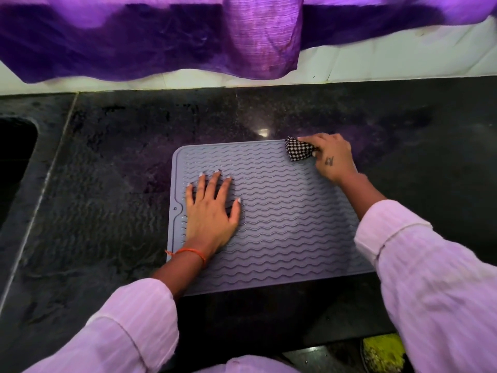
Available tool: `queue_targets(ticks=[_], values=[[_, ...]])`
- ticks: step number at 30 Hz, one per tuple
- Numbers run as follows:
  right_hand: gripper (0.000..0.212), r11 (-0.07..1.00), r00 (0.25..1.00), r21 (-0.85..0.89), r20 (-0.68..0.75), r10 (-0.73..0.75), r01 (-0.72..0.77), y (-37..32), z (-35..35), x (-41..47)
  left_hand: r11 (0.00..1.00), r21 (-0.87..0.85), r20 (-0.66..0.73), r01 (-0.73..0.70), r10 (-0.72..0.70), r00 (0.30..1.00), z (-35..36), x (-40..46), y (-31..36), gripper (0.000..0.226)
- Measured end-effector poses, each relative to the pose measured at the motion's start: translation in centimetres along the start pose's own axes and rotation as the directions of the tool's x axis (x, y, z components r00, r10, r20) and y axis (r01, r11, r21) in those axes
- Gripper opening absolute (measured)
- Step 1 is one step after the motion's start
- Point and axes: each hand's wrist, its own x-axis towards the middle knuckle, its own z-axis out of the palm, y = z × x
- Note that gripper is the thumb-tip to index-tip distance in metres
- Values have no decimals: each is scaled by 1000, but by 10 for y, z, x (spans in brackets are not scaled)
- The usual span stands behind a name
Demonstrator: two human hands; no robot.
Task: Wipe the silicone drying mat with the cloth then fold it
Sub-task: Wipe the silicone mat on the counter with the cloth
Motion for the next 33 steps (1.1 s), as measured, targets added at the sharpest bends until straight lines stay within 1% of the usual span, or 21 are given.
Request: queue_targets(ticks=[1,3,5,6,8,10,11,12,14,16,18,20,22,24,25,27,29,31,32,33], values=[[54,1000,1000,28,24,-4,4,3,-7,4,1000,-1,3,0,0,1000,0,0,0,67],[51,1000,999,23,-26,20,-20,11,-15,5,1000,-1,-1,-1,1,1000,1,-1,0,66],[50,988,986,-71,-101,129,-137,13,-10,-1,1000,-10,-10,3,-3,1000,1,0,0,66],[51,976,979,-113,-105,173,-185,10,-4,-5,1000,-19,-12,4,-4,1000,1,0,0,66],[54,967,976,-136,-77,205,-214,6,0,-5,1000,-19,-15,2,-2,1000,1,0,1,66],[53,973,978,-97,-21,208,-209,6,-11,3,1000,-14,-12,1,-1,1000,0,0,1,67],[52,975,978,-79,-15,207,-207,8,-17,6,1000,-16,-11,1,-1,1000,0,0,1,67],[50,972,975,-75,-35,218,-221,12,-19,5,1000,-16,-10,3,-3,1000,0,0,0,68],[46,944,949,-116,-108,297,-309,16,-16,-7,1000,-17,-14,6,-6,1000,0,-1,0,68],[44,909,922,-164,-114,369,-384,16,-6,-21,1000,-18,-12,5,-5,1000,1,-1,0,68],[44,907,924,-177,-51,378,-381,17,-7,-17,1000,-15,-13,2,-2,1000,0,0,0,68],[43,925,935,-137,-5,356,-353,17,-20,-10,1000,-15,-9,0,0,1000,0,0,1,69],[43,933,940,-119,-67,335,-341,19,-27,-15,1000,-20,-15,3,-3,1000,0,0,1,70],[47,910,919,-157,-167,358,-383,15,-21,-37,1000,-13,-17,4,-5,1000,0,-1,0,69],[49,898,910,-182,-192,368,-401,11,-14,-48,1000,-9,-14,5,-5,1000,0,0,0,69],[52,888,911,-215,-167,377,-407,8,-6,-58,1000,-3,-8,1,-1,1000,1,0,0,68],[53,903,920,-176,-86,383,-393,12,-14,-49,1000,-4,-14,-5,5,1000,1,0,0,68],[52,921,922,-25,-19,388,-388,21,-28,-44,1000,-9,-18,-6,6,1000,2,0,-1,68],[52,911,912,65,-24,409,-407,23,-32,-47,1000,-9,-19,-6,6,1000,2,-1,-1,68],[51,898,901,113,-49,432,-425,23,-33,-55,1000,-8,-23,-8,7,1000,2,-1,-1,68]])
